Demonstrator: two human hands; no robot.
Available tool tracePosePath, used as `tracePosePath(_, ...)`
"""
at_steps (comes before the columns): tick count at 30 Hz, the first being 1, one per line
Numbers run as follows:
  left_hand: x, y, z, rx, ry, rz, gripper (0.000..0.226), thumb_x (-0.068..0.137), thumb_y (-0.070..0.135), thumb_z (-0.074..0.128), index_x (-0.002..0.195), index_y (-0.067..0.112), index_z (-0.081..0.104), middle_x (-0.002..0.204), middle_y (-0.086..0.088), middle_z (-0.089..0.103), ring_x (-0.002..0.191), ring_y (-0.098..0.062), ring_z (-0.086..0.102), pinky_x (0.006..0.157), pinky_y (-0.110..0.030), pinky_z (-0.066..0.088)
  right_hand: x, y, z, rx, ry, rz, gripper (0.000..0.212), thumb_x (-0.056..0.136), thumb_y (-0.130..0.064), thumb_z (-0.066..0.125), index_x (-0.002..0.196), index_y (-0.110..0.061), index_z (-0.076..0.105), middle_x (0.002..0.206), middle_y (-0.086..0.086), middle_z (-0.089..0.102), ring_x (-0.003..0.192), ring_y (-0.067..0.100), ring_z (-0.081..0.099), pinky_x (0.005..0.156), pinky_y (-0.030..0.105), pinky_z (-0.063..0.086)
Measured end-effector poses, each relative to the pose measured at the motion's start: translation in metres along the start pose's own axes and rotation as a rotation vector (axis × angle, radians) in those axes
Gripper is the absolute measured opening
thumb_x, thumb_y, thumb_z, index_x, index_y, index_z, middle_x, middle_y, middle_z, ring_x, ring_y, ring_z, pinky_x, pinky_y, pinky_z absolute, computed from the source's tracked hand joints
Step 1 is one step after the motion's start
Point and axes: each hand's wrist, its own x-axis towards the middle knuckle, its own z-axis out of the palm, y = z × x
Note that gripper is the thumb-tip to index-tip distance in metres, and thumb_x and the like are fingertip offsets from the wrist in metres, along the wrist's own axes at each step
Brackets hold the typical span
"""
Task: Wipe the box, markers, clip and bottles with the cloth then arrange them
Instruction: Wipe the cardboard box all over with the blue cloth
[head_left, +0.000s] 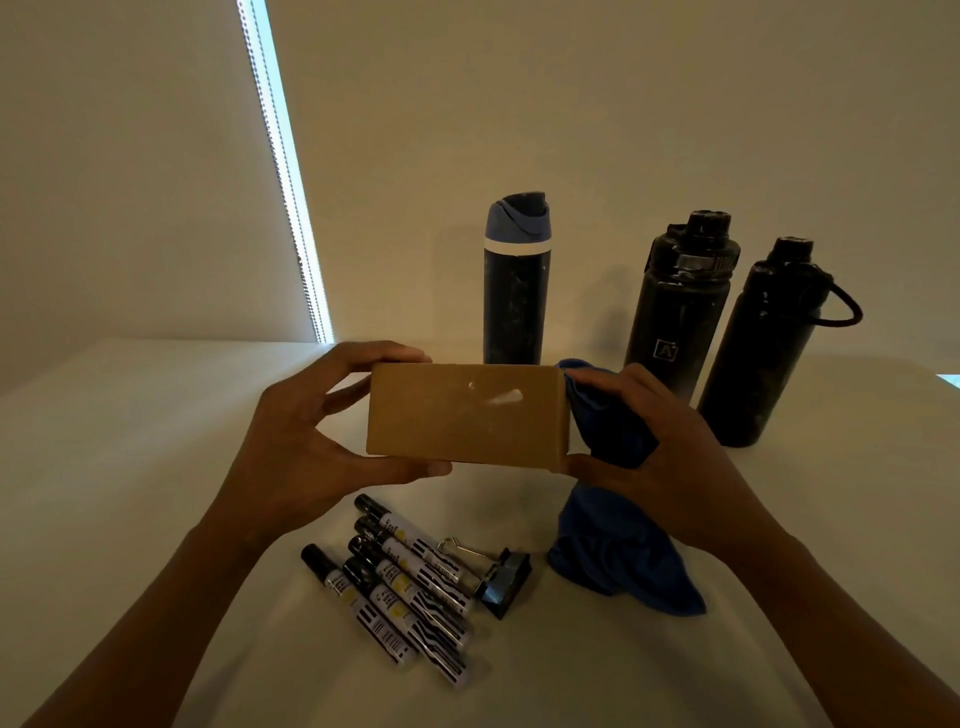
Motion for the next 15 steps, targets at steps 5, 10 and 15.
tracePosePath(5,-0.001,0.008,0.000,-0.063,0.005,0.027,0.084,0.055,0.019,0.100,0.131,0.017,0.063,0.130,0.008,0.070,0.130,-0.021,0.062,0.112,-0.035,0.049,-0.001,0.010,0.004,0.001,0.007,0.040,0.076,0.076,-0.040,0.082,0.141,-0.044,0.044,0.117,-0.018,0.050,0.112,0.001,0.054,0.092,0.012,0.045)
tracePosePath(10,-0.002,0.007,0.002,0.038,0.099,0.064,0.081,0.057,0.024,0.100,0.130,0.014,0.065,0.127,0.008,0.071,0.125,-0.019,0.065,0.111,-0.038,0.051,0.001,0.009,0.014,-0.074,0.113,0.086,0.062,0.091,-0.042,0.066,0.146,-0.047,0.037,0.110,-0.019,0.051,0.102,0.002,0.056,0.081,0.012,0.047)
tracePosePath(15,-0.002,-0.003,0.000,0.148,0.146,0.103,0.083,0.059,0.026,0.101,0.131,0.006,0.064,0.129,-0.002,0.069,0.125,-0.021,0.065,0.107,-0.041,0.054,-0.006,-0.002,0.020,-0.074,0.238,-0.030,0.045,0.105,-0.022,0.046,0.150,-0.028,0.041,0.100,-0.010,0.050,0.083,0.011,0.056,0.066,0.020,0.044)
